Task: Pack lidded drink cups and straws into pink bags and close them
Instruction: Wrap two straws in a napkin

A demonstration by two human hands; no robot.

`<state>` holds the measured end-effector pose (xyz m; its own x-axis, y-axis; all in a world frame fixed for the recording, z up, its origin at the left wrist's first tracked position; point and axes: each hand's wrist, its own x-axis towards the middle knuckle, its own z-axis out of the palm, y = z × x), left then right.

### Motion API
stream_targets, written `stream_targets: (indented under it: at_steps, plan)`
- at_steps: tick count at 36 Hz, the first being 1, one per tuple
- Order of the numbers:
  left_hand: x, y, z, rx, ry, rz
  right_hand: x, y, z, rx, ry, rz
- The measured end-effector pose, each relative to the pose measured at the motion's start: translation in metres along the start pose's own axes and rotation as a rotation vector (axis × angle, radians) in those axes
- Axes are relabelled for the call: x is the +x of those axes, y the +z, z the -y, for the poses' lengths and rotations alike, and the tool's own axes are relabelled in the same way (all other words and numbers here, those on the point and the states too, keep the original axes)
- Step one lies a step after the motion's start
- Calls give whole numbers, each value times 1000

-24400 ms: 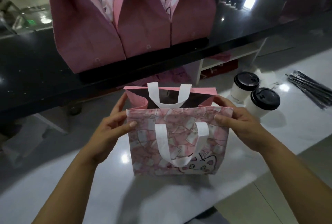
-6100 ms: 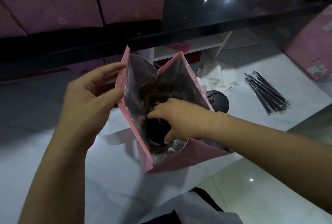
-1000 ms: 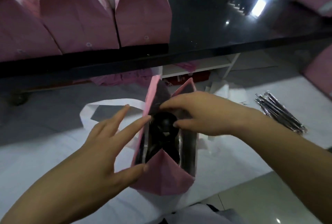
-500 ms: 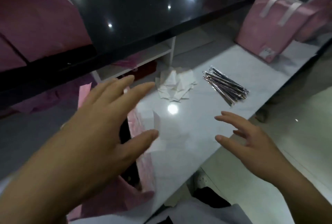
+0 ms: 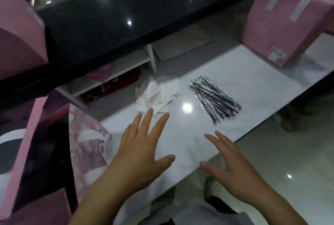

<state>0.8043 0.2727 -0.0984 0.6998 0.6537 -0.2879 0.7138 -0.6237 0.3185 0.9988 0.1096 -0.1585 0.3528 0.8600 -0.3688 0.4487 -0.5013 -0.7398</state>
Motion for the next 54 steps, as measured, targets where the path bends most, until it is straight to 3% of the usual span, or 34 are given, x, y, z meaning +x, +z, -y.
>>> stream_targets:
  at_steps: [8, 14, 24, 33, 39, 43, 46, 49, 52, 54]
  plan:
    - [38, -2, -15, -14, -324, -12, 43, -67, -36, 21, -77, 59]
    - [58, 26, -6, -76, -461, -58, 75, -88, -52, 8, -114, 100]
    - [130, 53, 23, -303, -481, -432, 92, -87, -61, -29, -100, 120]
    - [210, 67, 63, -383, -383, -588, 84, -95, -50, -86, -51, 36]
    - [215, 66, 70, -465, -330, -769, 94, -93, -43, -61, -9, -32]
    - [194, 52, 48, -715, -366, -854, 95, -85, -42, 1, -51, -80]
    - [170, 39, 21, -918, -418, -778, 95, -83, -37, 44, -92, -91]
    - [147, 33, -6, -1149, -451, -552, 99, -87, -25, 89, -110, -67]
    - [128, 27, -35, -1418, -427, -287, 110, -89, -7, 166, -120, 54]
    - [121, 24, -49, -1468, -388, -189, 120, -88, 6, 355, -69, 177]
